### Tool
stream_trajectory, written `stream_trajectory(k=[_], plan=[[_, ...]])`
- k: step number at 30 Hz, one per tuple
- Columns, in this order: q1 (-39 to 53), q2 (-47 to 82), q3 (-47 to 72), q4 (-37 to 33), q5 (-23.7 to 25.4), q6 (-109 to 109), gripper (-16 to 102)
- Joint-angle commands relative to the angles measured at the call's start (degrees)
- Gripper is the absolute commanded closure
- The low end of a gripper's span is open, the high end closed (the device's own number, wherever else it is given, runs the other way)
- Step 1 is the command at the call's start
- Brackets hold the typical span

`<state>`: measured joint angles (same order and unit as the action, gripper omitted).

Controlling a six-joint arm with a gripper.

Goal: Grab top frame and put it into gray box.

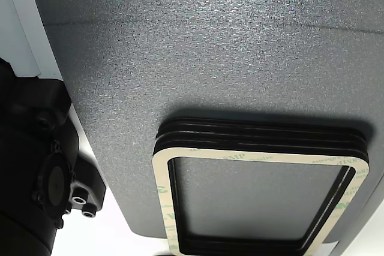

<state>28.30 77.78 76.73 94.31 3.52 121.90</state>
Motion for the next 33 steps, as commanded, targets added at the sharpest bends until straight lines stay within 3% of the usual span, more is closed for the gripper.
stream_trajectory(k=[1,33], plan=[[-0.88,1.14,-0.88,0.7,-0.09,-0.35,98],[-0.97,-0.79,-2.37,0.7,-0.44,-0.35,98]])
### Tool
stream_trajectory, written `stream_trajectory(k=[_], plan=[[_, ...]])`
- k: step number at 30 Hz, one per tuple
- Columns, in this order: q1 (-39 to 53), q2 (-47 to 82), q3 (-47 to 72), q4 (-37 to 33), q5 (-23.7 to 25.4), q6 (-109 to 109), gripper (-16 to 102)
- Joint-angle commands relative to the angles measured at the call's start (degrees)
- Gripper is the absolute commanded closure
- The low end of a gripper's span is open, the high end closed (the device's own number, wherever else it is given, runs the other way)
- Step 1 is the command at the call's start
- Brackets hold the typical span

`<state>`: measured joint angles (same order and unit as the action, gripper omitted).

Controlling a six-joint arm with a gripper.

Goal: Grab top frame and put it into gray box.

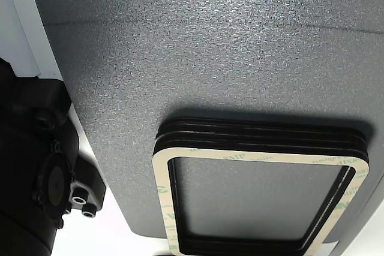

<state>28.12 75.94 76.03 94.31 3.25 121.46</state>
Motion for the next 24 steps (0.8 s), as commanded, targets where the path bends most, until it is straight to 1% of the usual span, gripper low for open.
stream_trajectory(k=[1,7,9,10,11,12,13,14,19,22,24], plan=[[-0.79,1.05,-1.76,0.7,-0.18,0.18,98],[-0.79,0.97,-2.11,0.7,-0.18,0.44,96],[-0.79,1.05,-2.2,0.7,0.09,-0.79,90],[-0.79,1.05,-2.37,0.62,0.26,-2.37,81],[-0.79,0.97,-2.72,0.62,0.26,-3.34,58],[-0.79,0.88,-2.9,0.62,0.26,-3.43,-12],[-0.79,0.79,-2.9,0.62,0.35,-3.43,2],[-0.79,0.79,-3.16,0.62,0.7,-3.6,-14],[-0.79,0.53,-7.03,0.53,3.52,-4.92,-14],[-1.05,1.14,-11.43,0.53,7.47,-6.94,-14],[-1.49,2.37,-13.54,0.18,11.16,-13.97,-14]])
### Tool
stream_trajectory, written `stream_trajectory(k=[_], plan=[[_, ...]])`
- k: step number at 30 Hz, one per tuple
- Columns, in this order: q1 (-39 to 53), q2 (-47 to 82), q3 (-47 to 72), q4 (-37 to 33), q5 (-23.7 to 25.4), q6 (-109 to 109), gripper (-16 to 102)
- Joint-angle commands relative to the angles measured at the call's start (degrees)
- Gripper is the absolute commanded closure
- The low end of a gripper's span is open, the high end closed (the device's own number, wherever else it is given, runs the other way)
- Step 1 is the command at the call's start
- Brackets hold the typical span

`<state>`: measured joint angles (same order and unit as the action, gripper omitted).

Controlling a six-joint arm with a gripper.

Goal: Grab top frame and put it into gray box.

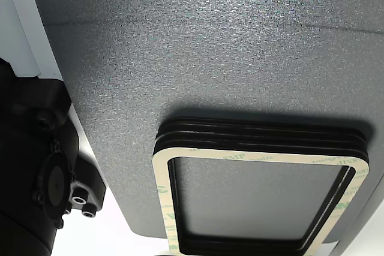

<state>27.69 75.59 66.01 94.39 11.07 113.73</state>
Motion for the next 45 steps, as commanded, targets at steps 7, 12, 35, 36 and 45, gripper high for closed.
stream_trajectory(k=[7,12,35,36,45], plan=[[-6.5,18.11,10.2,-11.25,13.45,-44.47,-14],[-18.11,42.89,39.37,-29.62,5.98,-76.73,-14],[-35.24,84.73,80.24,-40.43,-13.89,-109.78,-14],[-33.57,86.48,82.27,-40.17,-12.83,-110.39,-14],[-29.0,93.52,85.08,-39.02,-3.96,-106.35,-14]])
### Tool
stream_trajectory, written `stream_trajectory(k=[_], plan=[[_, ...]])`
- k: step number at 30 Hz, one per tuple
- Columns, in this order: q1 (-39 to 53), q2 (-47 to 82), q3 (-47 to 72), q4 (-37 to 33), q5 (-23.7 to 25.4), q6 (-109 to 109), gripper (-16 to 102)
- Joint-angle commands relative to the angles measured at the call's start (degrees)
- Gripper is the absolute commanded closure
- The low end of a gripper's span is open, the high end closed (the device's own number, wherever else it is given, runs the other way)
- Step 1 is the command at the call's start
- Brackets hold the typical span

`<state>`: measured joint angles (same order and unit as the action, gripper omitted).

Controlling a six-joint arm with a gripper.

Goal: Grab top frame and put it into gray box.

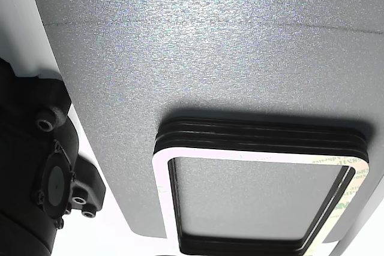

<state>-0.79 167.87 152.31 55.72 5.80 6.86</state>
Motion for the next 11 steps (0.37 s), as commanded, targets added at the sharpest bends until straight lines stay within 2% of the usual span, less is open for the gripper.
stream_trajectory(k=[1,11], plan=[[-0.53,1.49,-1.14,-0.18,1.58,0.7,-14],[-0.53,1.41,-1.14,-0.26,1.05,0.35,-14]])
